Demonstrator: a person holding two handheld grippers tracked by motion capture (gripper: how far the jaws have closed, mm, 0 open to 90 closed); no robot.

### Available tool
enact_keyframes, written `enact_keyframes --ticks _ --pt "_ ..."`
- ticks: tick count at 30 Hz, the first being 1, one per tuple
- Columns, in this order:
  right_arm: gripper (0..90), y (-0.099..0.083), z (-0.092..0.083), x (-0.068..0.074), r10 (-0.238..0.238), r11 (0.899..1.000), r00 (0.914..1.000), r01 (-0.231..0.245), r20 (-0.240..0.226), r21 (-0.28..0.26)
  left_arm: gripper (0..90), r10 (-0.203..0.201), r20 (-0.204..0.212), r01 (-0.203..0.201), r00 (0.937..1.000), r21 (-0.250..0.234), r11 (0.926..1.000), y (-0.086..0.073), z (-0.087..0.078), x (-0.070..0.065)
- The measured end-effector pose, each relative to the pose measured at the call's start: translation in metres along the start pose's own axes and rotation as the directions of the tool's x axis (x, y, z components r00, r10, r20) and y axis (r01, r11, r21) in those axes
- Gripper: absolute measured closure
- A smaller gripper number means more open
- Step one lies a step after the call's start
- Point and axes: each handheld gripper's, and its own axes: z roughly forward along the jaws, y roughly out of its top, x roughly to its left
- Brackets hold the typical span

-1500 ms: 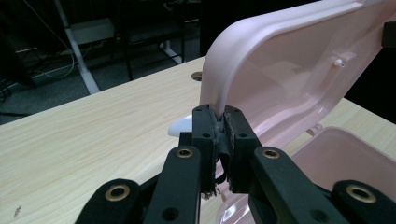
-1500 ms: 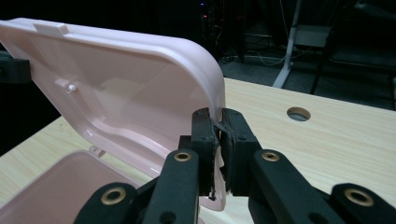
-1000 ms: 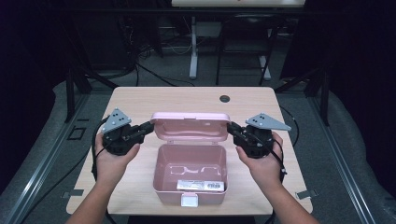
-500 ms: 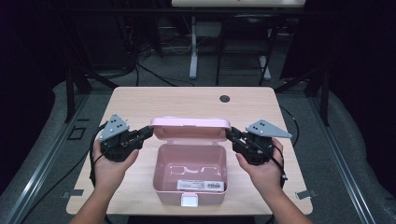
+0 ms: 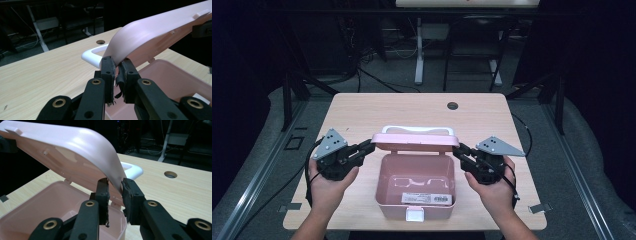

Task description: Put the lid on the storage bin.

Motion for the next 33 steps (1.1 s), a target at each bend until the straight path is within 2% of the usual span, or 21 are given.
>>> enact_keyframes --ticks 11,13,15,20,26,33 --pt "72.5 -0.014 -0.003 0.001 0.01 1.0 0.9998 -0.01 -0.015 0.009 82.1 0.017 0.001 -0.017 0.9998 -0.01 0.9998 0.0 -0.008 -0.005" --pt "71.3 -0.017 -0.004 0.001 0.015 1.0 0.9996 -0.015 -0.022 0.01 82.0 0.011 0.006 -0.011 0.9999 -0.015 0.9998 -0.001 -0.008 -0.005" --pt "69.0 -0.02 -0.004 0.002 0.005 1.0 0.9996 -0.005 -0.027 0.011 81.9 0.016 0.006 -0.016 0.9999 -0.013 0.9998 -0.002 -0.009 -0.006" --pt "65.1 -0.027 -0.004 0.006 -0.028 1.0 0.9994 0.028 -0.019 0.012 81.8 0.021 0.013 -0.021 0.9997 -0.007 0.9998 -0.004 -0.013 -0.008" --pt "63.1 -0.035 -0.006 0.007 -0.03 1.0 0.9995 0.03 -0.008 0.005 80.5 0.016 0.025 -0.015 0.9996 -0.019 0.9997 -0.008 -0.017 -0.009" --pt "54.1 -0.045 -0.01 -0.003 -0.025 0.999 0.9994 0.026 0.024 -0.026 79.6 0.023 0.032 -0.022 0.9992 -0.017 0.9996 -0.012 -0.02 -0.012"
